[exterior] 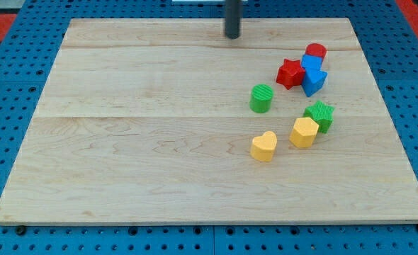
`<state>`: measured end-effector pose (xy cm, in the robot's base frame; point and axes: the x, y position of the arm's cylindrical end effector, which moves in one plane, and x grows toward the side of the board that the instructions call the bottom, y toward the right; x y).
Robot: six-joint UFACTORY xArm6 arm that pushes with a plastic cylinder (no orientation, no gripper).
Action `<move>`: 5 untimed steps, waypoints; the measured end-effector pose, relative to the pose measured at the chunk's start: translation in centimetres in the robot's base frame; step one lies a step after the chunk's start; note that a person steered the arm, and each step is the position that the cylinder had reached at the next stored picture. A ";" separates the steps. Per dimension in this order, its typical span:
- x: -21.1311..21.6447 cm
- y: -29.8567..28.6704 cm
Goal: Separate the blue cube along with the red star from blue triangle
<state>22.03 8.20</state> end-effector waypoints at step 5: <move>-1.6 18.7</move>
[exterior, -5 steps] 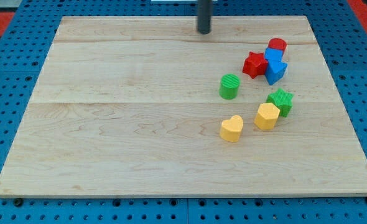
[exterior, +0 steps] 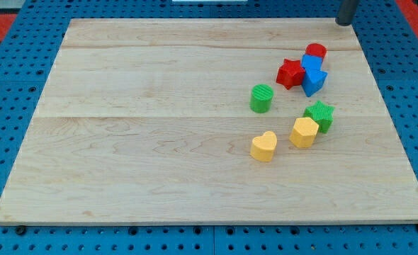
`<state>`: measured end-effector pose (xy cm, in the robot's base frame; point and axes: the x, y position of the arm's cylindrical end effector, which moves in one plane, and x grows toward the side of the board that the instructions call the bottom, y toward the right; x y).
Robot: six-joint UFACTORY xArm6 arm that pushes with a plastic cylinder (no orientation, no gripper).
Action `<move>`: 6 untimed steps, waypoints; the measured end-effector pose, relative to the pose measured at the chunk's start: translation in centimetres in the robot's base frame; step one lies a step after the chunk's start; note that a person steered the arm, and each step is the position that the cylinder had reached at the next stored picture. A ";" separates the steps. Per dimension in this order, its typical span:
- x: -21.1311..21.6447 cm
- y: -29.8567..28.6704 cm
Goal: Separate the blue cube along with the red star from blue triangle
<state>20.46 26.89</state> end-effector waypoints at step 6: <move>6.5 -0.1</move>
<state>27.00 26.82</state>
